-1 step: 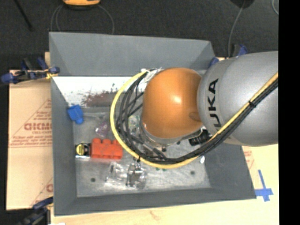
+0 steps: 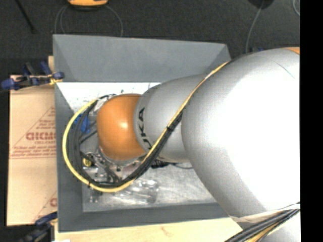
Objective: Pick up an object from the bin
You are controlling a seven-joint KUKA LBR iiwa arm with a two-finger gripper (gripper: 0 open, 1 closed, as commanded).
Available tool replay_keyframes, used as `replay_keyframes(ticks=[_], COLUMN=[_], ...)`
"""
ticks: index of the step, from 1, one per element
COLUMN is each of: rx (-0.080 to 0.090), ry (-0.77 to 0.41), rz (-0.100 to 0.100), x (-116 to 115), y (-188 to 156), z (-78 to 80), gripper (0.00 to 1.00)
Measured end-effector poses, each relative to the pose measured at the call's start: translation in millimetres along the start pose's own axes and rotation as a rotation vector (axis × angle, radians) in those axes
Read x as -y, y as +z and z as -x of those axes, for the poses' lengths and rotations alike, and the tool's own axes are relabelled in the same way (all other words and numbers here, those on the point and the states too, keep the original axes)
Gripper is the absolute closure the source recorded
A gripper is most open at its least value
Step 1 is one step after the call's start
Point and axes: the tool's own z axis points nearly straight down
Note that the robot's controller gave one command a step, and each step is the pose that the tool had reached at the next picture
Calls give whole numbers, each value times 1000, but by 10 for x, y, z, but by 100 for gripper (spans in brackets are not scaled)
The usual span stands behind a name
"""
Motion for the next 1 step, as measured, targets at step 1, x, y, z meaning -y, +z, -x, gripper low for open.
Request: replay_keyframes(ticks=[1], rx=[-12], ry=[-63], rz=[-10], x=[1370], y=[-68], z=[197], gripper=[0])
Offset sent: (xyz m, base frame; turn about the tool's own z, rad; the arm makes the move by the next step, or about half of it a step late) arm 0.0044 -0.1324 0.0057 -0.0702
